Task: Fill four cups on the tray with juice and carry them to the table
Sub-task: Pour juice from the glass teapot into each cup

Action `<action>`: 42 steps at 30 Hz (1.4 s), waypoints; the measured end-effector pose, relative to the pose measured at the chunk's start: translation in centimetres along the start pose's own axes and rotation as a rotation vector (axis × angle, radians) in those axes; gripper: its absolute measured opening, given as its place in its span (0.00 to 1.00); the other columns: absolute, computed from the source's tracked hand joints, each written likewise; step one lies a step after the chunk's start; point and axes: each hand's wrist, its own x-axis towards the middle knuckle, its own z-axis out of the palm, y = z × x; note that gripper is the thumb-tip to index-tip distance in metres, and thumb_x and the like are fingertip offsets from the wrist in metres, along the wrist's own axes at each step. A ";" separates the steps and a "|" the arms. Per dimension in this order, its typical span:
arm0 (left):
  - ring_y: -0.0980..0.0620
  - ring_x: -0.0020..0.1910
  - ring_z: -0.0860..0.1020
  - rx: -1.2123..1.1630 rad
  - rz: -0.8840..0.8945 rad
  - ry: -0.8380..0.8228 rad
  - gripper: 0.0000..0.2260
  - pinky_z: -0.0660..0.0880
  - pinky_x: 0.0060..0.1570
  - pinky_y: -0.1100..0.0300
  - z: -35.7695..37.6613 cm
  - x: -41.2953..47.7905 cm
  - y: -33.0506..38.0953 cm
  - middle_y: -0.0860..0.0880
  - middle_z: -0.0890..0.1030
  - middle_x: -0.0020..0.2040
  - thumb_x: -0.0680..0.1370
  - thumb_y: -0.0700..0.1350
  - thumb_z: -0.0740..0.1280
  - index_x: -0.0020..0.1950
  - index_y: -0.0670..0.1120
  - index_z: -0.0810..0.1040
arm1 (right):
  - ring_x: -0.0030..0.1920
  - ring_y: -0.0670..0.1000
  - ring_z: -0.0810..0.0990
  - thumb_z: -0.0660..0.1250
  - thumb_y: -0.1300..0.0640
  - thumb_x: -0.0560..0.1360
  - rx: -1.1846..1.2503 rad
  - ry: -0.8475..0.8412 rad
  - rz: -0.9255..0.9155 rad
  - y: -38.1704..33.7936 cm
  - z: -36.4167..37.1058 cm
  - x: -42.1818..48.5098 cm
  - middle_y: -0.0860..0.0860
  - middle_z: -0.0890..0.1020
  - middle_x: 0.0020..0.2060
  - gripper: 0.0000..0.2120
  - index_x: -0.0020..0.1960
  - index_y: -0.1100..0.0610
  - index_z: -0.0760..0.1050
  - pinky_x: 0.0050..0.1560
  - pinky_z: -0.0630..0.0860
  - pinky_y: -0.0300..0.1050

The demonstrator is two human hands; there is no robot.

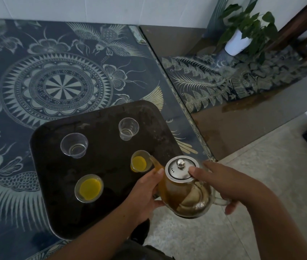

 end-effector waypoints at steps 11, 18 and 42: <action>0.43 0.64 0.81 0.063 0.063 0.013 0.09 0.84 0.53 0.46 2.3 -1.2 2.4 0.47 0.86 0.61 0.82 0.54 0.66 0.53 0.57 0.86 | 0.49 0.57 0.79 0.59 0.24 0.63 0.046 -0.016 -0.031 1.0 -2.8 0.0 0.51 0.72 0.62 0.42 0.74 0.41 0.64 0.37 0.84 0.52; 0.57 0.53 0.84 0.081 0.184 0.118 0.08 0.83 0.42 0.57 5.5 0.0 4.4 0.56 0.87 0.55 0.85 0.48 0.63 0.60 0.56 0.81 | 0.51 0.57 0.78 0.62 0.22 0.65 0.067 -0.014 -0.187 1.8 -6.5 3.4 0.51 0.68 0.73 0.46 0.77 0.42 0.62 0.32 0.82 0.49; 0.46 0.61 0.83 0.047 0.463 0.429 0.13 0.82 0.52 0.46 9.1 5.8 5.2 0.47 0.87 0.60 0.85 0.51 0.63 0.66 0.51 0.82 | 0.45 0.55 0.81 0.61 0.29 0.74 -0.088 -0.175 -0.535 0.1 -13.8 11.5 0.44 0.77 0.57 0.27 0.69 0.38 0.69 0.35 0.83 0.49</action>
